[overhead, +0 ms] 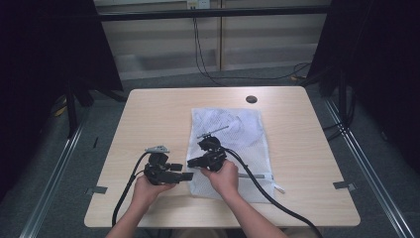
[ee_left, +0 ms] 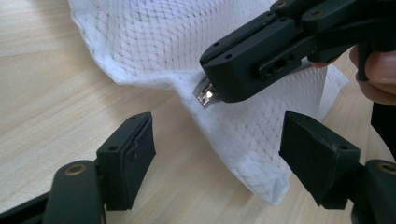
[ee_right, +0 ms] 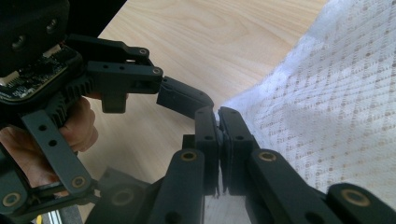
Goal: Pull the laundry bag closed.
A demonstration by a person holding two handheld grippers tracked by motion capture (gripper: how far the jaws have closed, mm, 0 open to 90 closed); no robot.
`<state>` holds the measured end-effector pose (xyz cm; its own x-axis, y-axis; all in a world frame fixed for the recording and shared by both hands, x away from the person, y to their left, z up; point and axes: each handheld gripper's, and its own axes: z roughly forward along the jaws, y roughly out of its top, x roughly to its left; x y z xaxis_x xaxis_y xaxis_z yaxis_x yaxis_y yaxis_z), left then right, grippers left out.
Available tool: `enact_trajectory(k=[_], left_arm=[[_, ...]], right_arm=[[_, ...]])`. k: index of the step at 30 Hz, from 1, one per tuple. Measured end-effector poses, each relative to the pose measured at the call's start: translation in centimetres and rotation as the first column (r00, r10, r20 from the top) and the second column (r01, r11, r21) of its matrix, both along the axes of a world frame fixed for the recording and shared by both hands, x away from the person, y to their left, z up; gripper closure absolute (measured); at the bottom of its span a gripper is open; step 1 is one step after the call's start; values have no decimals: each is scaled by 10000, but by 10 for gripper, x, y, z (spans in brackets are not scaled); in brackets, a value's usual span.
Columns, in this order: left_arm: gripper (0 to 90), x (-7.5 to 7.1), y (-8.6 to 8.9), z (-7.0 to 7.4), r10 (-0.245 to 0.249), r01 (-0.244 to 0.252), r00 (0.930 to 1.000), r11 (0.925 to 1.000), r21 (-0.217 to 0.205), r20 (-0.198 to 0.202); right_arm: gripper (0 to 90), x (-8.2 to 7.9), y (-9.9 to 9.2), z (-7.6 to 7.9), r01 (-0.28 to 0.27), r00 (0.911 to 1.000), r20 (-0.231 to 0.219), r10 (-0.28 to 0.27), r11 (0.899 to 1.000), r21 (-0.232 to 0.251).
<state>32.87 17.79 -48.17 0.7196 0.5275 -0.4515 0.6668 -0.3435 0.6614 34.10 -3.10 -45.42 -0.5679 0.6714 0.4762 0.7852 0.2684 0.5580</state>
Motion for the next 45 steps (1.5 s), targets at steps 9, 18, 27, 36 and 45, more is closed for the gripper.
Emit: enact_trajectory(k=[9, 18, 27, 36, 45], left_arm=[[345, 1, -7, -3, -300, 302, 9995, 9995, 107, -136], [435, 2, -11, -6, -365, 364, 9990, 9993, -61, -238], [557, 1, -17, -9, -534, 532, 9980, 9985, -96, -325], [703, 2, -17, -10, -530, 514, 9969, 9982, -294, -578], [866, 1, -17, -5, -205, 203, 9960, 9998, -39, -867]], right_arm=[[868, -1, 0, 1, 5, 10000, -1, -5, 10000, 55], [868, -3, -1, 4, 25, 10000, 76, -27, 9999, 157], [868, -4, -3, 6, 14, 9999, 110, -17, 9997, 236], [868, -4, -4, 6, -48, 9998, 194, 42, 9995, 312], [868, -6, -4, 6, -63, 9999, 146, 58, 9995, 317]])
